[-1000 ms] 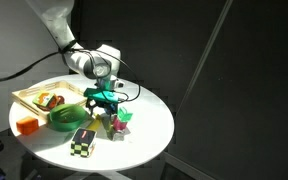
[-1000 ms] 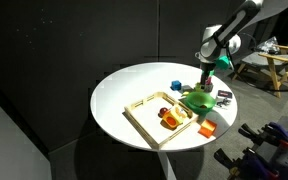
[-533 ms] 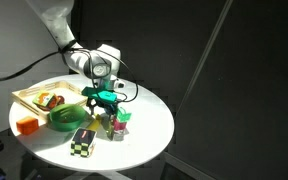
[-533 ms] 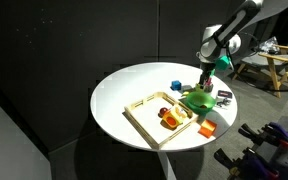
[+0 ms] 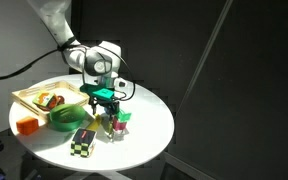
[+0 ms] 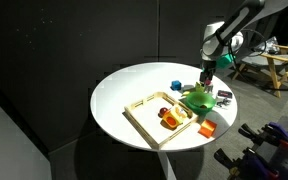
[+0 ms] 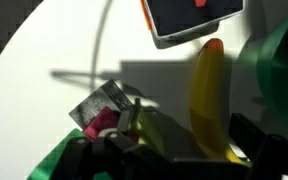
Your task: Put the black soft cube on the green block
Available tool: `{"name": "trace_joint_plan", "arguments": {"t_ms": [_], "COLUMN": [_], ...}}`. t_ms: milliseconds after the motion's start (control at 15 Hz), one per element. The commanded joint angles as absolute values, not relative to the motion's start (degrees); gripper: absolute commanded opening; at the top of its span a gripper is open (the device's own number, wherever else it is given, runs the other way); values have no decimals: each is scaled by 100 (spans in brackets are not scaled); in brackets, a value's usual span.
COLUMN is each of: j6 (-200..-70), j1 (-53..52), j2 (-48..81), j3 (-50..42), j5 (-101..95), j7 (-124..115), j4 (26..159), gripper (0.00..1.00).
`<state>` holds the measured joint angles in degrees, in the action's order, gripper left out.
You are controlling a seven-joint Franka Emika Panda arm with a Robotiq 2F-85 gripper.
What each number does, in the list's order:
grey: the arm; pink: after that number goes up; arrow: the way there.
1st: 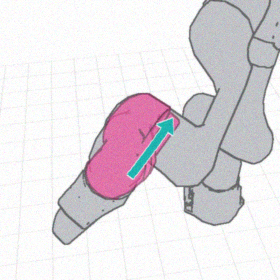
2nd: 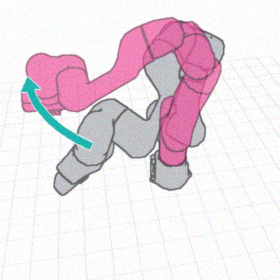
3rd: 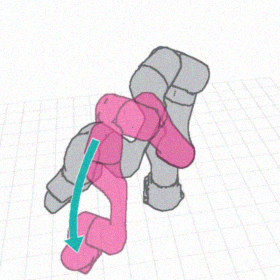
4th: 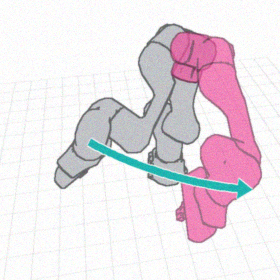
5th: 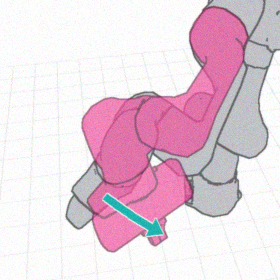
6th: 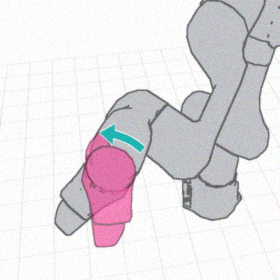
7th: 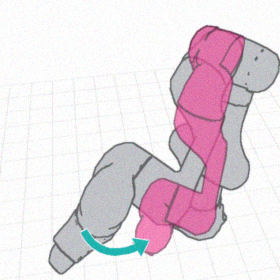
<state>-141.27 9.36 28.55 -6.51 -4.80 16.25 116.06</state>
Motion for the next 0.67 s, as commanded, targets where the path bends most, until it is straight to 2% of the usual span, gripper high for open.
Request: {"name": "trace_joint_plan", "arguments": {"t_ms": [0,600], "j6": [-14038,-14218], "j1": [816,802], "j2": [2460,1743], "j3": [-851,-1079], "j5": [-740,-666], "j7": [1016,-31], "j4": [11971,12923], "gripper": [100,100]}}
